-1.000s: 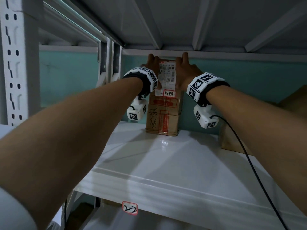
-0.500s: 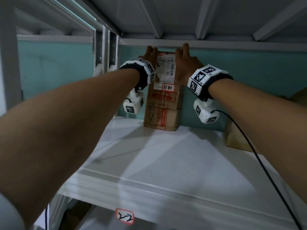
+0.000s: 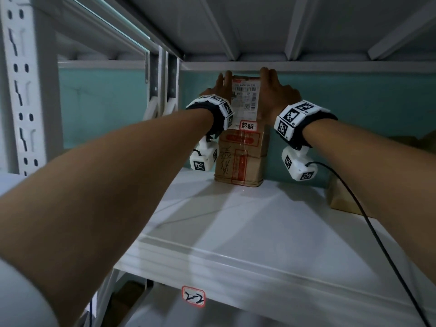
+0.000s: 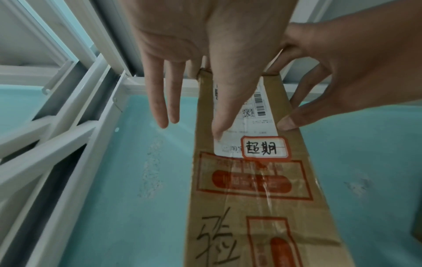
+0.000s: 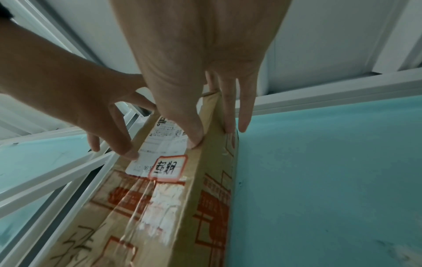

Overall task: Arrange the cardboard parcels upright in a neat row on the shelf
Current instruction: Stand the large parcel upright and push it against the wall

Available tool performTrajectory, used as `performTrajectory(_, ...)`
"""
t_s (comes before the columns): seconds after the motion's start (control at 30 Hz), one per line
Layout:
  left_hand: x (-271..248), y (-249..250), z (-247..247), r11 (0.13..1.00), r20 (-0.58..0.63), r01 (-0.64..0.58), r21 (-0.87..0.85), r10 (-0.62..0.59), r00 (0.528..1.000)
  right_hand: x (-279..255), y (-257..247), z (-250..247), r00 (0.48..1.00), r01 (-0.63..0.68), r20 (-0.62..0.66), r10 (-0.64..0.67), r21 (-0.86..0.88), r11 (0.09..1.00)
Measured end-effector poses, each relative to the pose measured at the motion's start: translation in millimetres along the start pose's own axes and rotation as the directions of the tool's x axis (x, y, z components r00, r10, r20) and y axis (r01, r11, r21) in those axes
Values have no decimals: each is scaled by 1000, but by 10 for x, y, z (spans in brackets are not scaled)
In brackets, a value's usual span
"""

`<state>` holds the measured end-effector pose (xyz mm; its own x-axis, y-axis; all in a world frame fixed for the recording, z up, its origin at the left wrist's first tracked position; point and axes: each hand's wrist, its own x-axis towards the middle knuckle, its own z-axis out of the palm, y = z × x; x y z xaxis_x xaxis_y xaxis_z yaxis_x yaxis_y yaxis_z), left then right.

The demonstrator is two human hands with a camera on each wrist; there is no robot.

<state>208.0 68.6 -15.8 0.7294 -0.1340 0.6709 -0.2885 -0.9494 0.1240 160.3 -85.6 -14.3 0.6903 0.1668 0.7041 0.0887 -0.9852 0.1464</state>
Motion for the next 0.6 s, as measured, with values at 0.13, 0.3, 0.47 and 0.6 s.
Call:
performTrajectory(0.13, -137, -63, -123, 998, 49, -53, 41, 51, 997, 2, 14, -54, 1000, 17, 8, -16, -34, 999)
performTrajectory(0.3, -173, -169, -265, 966, 118, -133, 222, 109, 987, -27, 54, -84, 993, 20, 116, -19, -6, 1000)
performTrajectory(0.47, 101, -289, -172, 978, 160, -87, 187, 57, 985, -39, -6, -153, 989, -8, 148, 7, 2, 1000)
performTrajectory(0.6, 275, -401, -118, 988, 199, -36, 153, 4, 980, -103, -21, -276, 984, 2, 177, -9, 36, 999)
